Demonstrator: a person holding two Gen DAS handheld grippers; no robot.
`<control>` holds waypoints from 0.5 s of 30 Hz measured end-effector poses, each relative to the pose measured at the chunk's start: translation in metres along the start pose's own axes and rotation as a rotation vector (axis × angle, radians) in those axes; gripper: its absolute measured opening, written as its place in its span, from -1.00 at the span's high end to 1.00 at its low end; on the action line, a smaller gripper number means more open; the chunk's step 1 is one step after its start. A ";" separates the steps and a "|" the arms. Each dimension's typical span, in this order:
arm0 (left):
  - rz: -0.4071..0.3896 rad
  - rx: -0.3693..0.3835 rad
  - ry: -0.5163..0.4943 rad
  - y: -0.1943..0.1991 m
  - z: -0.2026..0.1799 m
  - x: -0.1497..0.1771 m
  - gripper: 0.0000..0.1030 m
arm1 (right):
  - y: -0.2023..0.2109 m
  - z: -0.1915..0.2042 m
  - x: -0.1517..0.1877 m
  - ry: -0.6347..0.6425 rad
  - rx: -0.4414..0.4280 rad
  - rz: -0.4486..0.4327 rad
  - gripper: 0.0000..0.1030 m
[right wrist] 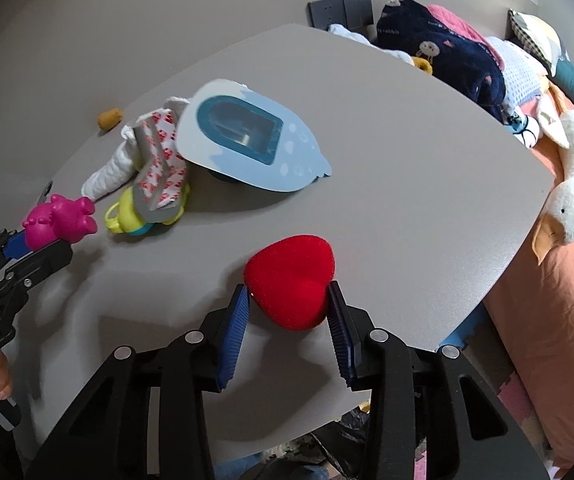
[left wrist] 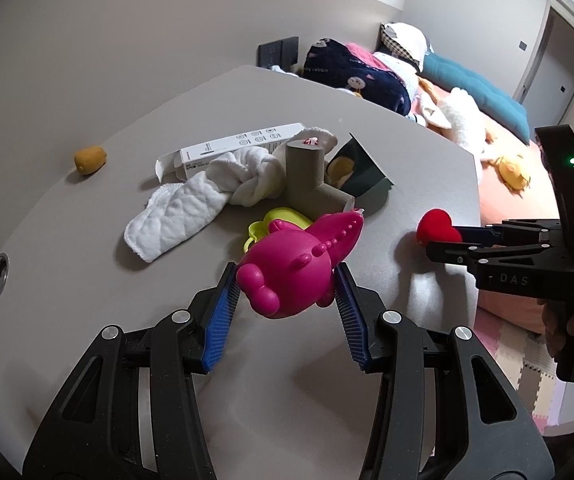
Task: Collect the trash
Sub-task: 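Grasp the red heart plush with the right tool while the left tool holds the pink toy, then carry both toys over the black bin and open both tools to drop them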
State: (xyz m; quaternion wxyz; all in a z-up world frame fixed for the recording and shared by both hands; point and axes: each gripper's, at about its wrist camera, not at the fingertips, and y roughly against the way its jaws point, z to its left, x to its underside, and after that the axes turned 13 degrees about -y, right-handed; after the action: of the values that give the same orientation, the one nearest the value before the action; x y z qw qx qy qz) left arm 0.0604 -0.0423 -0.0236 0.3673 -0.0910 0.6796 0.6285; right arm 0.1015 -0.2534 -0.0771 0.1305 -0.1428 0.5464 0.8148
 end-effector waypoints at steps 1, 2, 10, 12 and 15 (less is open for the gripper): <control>-0.002 -0.001 -0.001 0.001 -0.001 0.000 0.08 | 0.003 0.001 0.001 0.002 -0.002 -0.004 0.20; -0.004 0.000 -0.002 0.002 -0.002 0.000 0.08 | 0.006 0.002 0.002 0.005 -0.004 -0.007 0.20; -0.022 0.020 -0.025 0.006 -0.016 -0.003 0.08 | 0.030 -0.001 0.014 0.009 -0.008 -0.031 0.20; -0.027 0.022 -0.036 0.007 -0.022 -0.004 0.08 | 0.036 -0.002 0.017 0.007 -0.008 -0.039 0.20; -0.035 0.034 -0.052 0.009 -0.030 -0.007 0.08 | 0.046 -0.005 0.022 0.001 -0.008 -0.051 0.20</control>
State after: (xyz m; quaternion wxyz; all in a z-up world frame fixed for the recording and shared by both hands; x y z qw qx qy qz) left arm 0.0479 -0.0708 -0.0139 0.3973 -0.0802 0.6787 0.6124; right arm 0.0643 -0.2735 -0.0476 0.1504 -0.1578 0.5393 0.8134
